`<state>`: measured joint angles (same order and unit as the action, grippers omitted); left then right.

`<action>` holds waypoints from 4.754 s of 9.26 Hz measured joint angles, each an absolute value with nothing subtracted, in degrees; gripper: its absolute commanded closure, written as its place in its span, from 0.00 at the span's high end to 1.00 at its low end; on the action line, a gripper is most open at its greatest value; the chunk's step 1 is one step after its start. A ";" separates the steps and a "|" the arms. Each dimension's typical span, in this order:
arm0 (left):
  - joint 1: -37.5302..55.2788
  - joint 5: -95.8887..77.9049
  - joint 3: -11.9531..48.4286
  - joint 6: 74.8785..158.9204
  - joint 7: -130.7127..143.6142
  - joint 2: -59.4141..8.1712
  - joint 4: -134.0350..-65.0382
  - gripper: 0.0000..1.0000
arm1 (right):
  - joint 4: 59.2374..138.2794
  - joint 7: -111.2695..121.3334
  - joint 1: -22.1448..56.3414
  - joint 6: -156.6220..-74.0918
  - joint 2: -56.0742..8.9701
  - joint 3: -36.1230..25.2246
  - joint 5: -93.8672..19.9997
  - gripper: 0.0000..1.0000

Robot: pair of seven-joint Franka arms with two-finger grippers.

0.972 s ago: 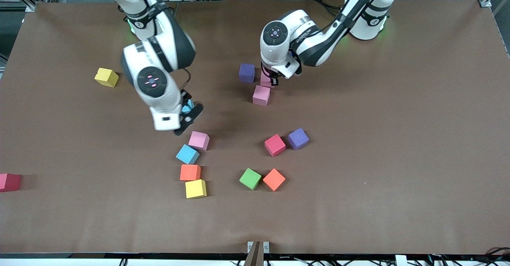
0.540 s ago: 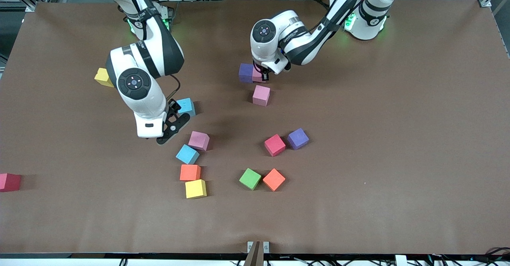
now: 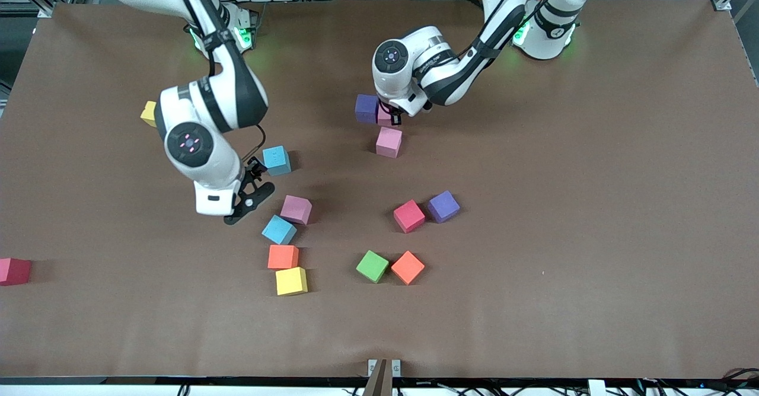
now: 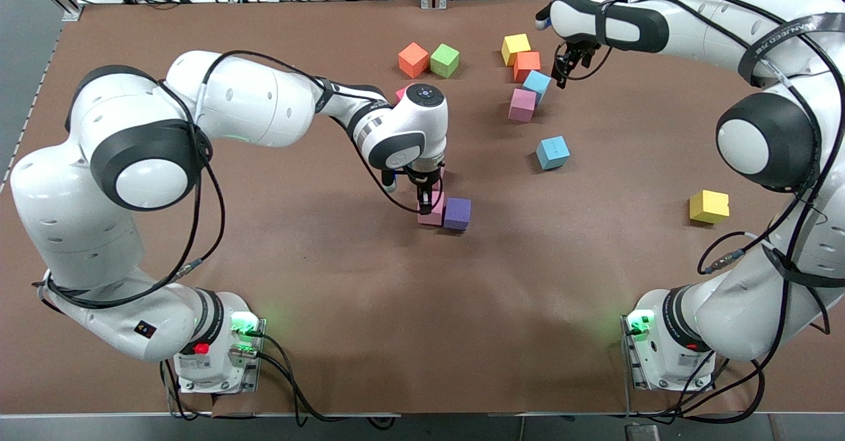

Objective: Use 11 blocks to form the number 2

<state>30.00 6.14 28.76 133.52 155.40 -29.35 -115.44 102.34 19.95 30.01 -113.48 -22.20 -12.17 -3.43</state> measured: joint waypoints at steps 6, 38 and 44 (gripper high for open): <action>31.14 6.15 28.77 133.53 155.70 -29.43 -115.39 0.00 | 111.82 0.04 32.08 -116.75 -22.29 -11.78 -7.62 1.00; 25.76 12.56 29.08 131.76 130.37 -35.72 -103.78 0.77 | 123.81 -1.70 35.02 -131.05 -23.03 -9.48 -11.17 0.05; 25.58 13.72 29.02 132.13 130.76 -35.71 -106.82 0.76 | 118.86 17.44 35.82 -122.96 -19.78 -6.27 -11.05 0.00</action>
